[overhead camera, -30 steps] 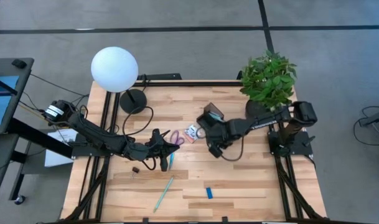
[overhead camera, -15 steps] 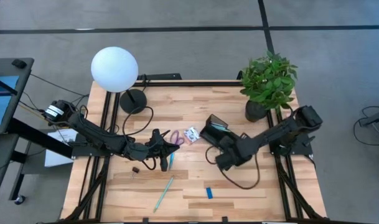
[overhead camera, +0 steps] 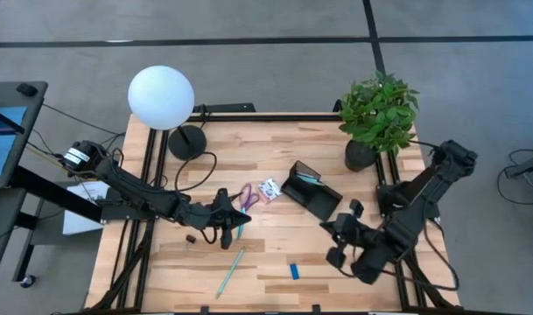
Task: Pick and place office supplies into organizer
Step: Put the light blue pencil into the black desk organizer
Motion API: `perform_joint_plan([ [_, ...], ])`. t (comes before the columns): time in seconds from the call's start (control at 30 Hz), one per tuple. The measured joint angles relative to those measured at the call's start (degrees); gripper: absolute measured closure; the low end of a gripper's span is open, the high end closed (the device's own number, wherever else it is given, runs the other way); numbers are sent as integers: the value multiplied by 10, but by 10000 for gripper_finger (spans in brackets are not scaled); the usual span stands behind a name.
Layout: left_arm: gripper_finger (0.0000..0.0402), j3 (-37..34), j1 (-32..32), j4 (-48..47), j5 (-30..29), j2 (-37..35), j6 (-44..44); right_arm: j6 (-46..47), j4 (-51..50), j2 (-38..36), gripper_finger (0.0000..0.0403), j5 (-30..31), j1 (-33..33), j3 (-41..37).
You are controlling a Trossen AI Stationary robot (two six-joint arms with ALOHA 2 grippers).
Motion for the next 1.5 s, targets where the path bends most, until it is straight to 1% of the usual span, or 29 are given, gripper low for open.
perform_joint_plan([
  [0.07,386,0,0,0,5,0,-2,-3,-1,-4,403,-3,11,0],
  [0.17,386,0,0,-8,41,0,-44,-4,-12,2,399,-3,18,0],
  [0.23,386,3,0,-38,63,0,-69,-4,-27,11,392,-4,22,0],
  [0.43,385,4,-6,-121,67,0,-199,24,-43,26,372,1,22,0],
  [0.5,382,4,-9,-143,65,0,-224,21,-49,29,367,7,23,-1],
  [0.6,376,4,-4,-169,47,0,-215,8,-58,27,364,15,26,0],
  [0.77,374,4,22,-149,42,0,-161,6,-71,28,363,15,25,0],
  [0.93,371,4,44,-151,87,0,-146,10,-71,28,363,15,26,0],
  [1.0,361,4,44,-162,97,0,-135,11,-71,28,363,15,26,0],
  [1.07,341,4,45,-177,102,0,-135,11,-71,28,362,15,26,0],
  [1.13,314,5,47,-199,100,0,-143,11,-71,28,363,15,26,0],
  [1.23,272,5,47,-225,94,0,-179,11,-71,28,362,15,26,0],
  [1.3,250,5,44,-215,100,0,-215,12,-71,28,362,16,26,0],
  [1.4,233,5,27,-175,107,0,-249,17,-71,28,363,29,26,0],
  [1.43,232,5,14,-155,100,0,-257,17,-70,28,364,32,26,0],
  [1.5,232,5,-22,-108,64,0,-261,18,-70,28,364,33,26,0],
])
